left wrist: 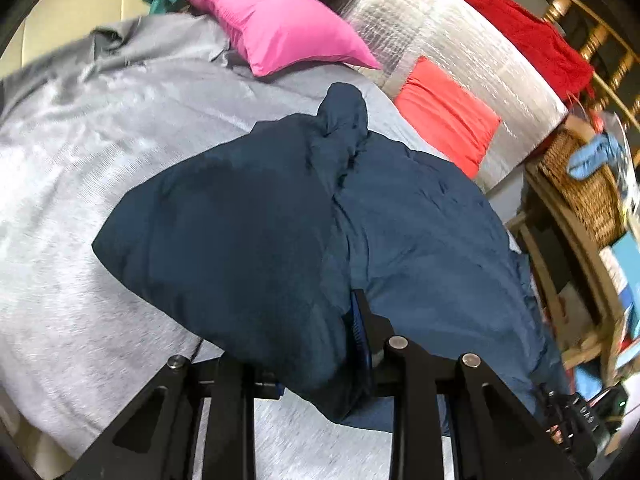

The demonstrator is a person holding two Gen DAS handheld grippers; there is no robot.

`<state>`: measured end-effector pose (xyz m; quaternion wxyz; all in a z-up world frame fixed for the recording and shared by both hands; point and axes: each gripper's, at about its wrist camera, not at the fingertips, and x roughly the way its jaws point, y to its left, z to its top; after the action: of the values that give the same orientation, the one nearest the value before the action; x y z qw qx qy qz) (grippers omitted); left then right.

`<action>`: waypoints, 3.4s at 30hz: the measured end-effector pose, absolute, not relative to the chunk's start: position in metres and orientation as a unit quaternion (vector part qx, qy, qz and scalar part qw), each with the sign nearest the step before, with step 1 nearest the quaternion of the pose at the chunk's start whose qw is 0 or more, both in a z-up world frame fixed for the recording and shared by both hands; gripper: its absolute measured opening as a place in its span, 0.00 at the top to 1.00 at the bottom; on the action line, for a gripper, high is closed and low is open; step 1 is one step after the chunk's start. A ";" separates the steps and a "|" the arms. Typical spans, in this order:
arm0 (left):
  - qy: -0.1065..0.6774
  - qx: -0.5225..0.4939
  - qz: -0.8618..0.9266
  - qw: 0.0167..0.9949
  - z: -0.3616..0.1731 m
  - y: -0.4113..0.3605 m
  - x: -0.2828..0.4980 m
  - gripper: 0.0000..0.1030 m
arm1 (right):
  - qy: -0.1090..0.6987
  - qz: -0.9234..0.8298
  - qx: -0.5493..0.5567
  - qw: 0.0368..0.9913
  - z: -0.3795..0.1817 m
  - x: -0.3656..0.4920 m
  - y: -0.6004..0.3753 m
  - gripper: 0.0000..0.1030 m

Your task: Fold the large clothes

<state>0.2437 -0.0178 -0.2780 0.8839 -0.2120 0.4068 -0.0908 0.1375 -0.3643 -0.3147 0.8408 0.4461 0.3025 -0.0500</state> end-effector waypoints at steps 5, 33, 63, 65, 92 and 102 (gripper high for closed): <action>0.395 -0.160 -0.085 0.901 -0.270 -0.030 0.229 0.72 | 0.303 -0.052 0.434 0.847 -0.312 0.129 -0.359 0.66; 0.409 -0.090 -0.058 0.906 -0.270 -0.020 0.197 0.47 | 0.358 -0.037 0.427 0.830 -0.322 0.092 -0.359 0.47; 0.331 0.093 -0.028 0.939 -0.205 -0.059 0.171 0.25 | 0.356 -0.024 0.285 0.890 -0.259 0.113 -0.332 0.47; 0.296 0.096 -0.017 0.950 -0.175 -0.056 0.156 0.22 | 0.332 -0.035 0.261 0.906 -0.232 0.099 -0.332 0.40; 0.112 0.059 -0.014 0.992 0.017 -0.028 -0.003 0.03 | 0.161 -0.056 0.136 0.976 -0.036 -0.042 -0.279 0.03; 0.079 0.056 -0.013 0.995 0.041 -0.027 -0.030 0.03 | 0.136 -0.054 0.141 0.979 -0.017 -0.067 -0.275 0.02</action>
<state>-0.0296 -0.0269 0.0408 0.9952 0.0562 0.0790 -0.0134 -0.0667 -0.2753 -0.0173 0.9792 0.1406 0.1364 -0.0537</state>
